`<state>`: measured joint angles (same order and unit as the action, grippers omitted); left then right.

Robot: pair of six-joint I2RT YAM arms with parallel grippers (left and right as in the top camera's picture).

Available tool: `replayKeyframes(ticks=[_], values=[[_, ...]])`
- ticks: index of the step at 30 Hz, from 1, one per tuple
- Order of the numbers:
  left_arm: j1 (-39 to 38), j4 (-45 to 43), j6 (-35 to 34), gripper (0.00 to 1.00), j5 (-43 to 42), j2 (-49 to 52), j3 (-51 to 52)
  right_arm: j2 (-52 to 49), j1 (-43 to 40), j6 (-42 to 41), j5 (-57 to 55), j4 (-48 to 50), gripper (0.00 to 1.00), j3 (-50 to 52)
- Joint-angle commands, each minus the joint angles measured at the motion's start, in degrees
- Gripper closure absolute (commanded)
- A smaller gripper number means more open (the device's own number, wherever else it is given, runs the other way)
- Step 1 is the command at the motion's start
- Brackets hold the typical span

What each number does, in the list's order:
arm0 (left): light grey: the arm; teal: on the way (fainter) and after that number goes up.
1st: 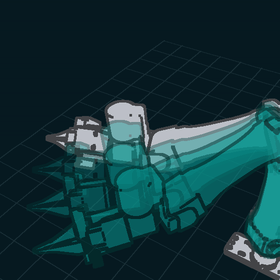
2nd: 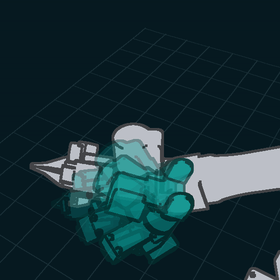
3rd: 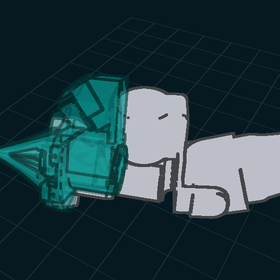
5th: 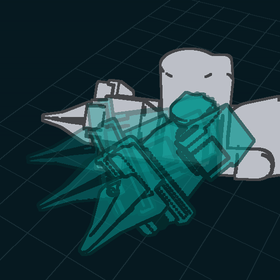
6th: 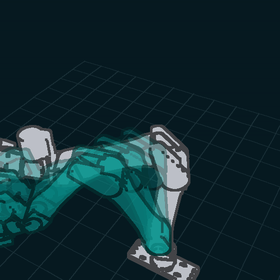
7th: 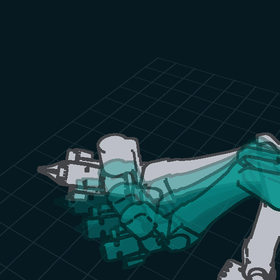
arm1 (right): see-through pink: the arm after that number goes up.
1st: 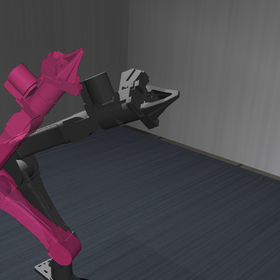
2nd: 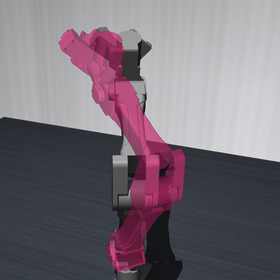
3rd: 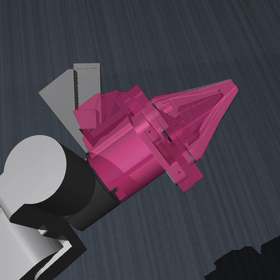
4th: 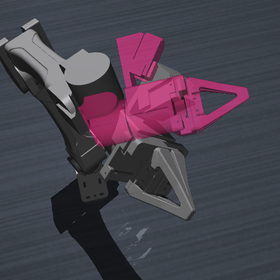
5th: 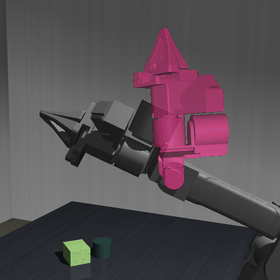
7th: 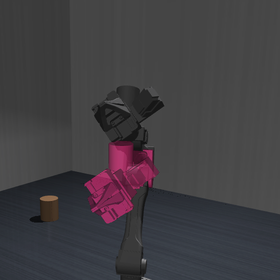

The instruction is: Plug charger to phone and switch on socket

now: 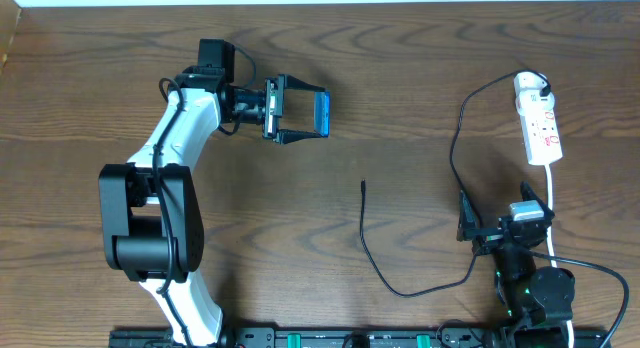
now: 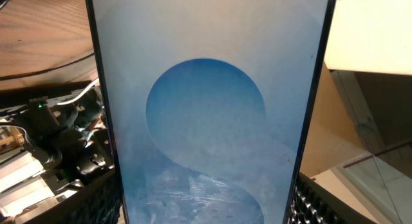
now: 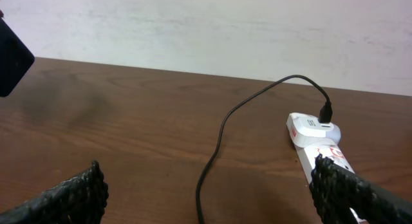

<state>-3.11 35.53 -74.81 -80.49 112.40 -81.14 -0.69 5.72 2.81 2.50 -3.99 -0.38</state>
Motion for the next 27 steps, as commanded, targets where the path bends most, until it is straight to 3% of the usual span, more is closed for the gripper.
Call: replayKeyframes(ticks=[1, 27], values=[[0.20, -0.04, -0.11, 0.93, -2.89, -2.36, -1.70, 0.39, 0.37, 0.70, -0.48, -0.28, 0.01, 0.07], [0.20, -0.07, -0.09, 0.93, -1.09, -2.36, -1.70, 0.39, 0.37, 0.70, -0.48, -0.28, 0.01, 0.07]])
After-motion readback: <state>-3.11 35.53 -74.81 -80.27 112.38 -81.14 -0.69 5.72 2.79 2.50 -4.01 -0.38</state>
